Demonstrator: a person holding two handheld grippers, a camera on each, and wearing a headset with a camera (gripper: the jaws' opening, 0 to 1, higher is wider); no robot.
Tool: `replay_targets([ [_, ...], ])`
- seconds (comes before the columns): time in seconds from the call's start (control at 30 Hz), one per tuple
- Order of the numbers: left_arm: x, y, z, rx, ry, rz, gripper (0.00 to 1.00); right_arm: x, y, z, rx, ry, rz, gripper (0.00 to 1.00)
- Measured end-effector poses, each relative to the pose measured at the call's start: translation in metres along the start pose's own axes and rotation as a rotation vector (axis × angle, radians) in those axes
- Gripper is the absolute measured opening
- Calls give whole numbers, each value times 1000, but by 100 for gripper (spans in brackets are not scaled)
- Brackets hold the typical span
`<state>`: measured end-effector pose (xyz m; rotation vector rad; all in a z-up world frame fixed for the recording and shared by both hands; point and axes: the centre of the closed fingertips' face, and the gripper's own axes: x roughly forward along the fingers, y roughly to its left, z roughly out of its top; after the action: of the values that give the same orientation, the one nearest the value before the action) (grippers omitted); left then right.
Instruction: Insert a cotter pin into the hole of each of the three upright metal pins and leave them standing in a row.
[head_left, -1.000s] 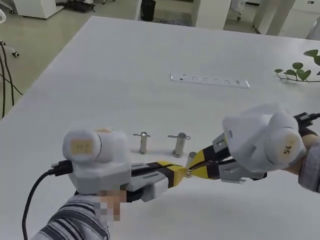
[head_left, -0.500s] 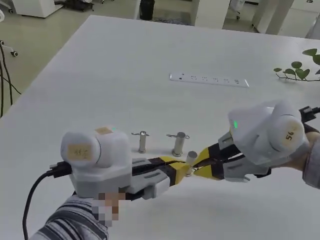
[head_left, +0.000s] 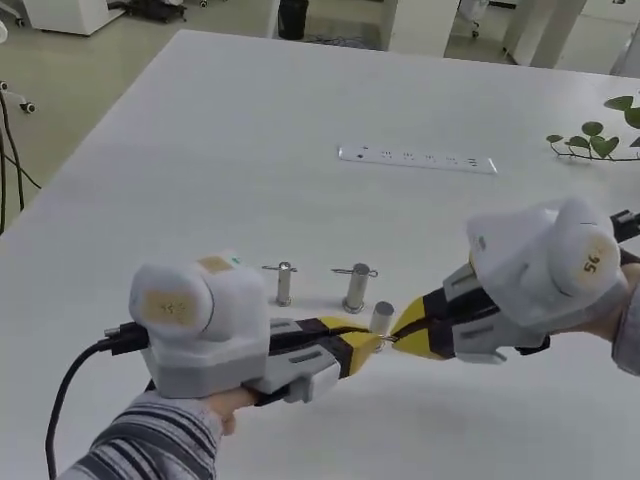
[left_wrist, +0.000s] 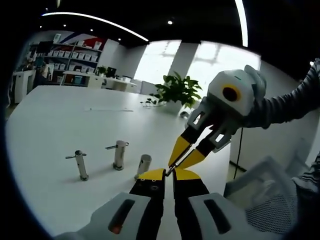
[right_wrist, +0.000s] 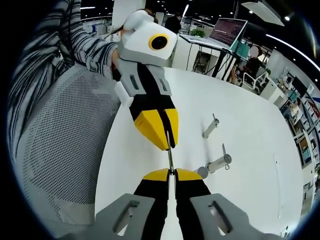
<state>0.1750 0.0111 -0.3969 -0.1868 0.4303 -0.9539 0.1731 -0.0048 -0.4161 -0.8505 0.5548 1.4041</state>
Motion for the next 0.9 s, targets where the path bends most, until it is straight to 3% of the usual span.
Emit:
replay_targets([
  [0.3, 2, 3, -1, 35, 5, 26, 3, -1, -5, -5, -34, 23, -20, 0],
  [0.4, 3, 6, -2, 62, 15, 50, 12, -3, -13, -14, -34, 54, -49, 0],
  [0.53, 4, 12, -1, 113, 13, 98, 25, -8, -21, -22, -16, 73, -81, 0],
  [0.67, 2, 23, 1, 238, 40, 188, 28, -10, -25, -29, -7, 88, -97, 0],
  [0.77, 7, 19, -4, 222, 58, 176, 32, -11, -26, -32, 6, 86, -97, 0],
  [0.9, 10, 19, -6, 248, 81, 185, 33, -11, -26, -34, 18, 82, -101, 0],
])
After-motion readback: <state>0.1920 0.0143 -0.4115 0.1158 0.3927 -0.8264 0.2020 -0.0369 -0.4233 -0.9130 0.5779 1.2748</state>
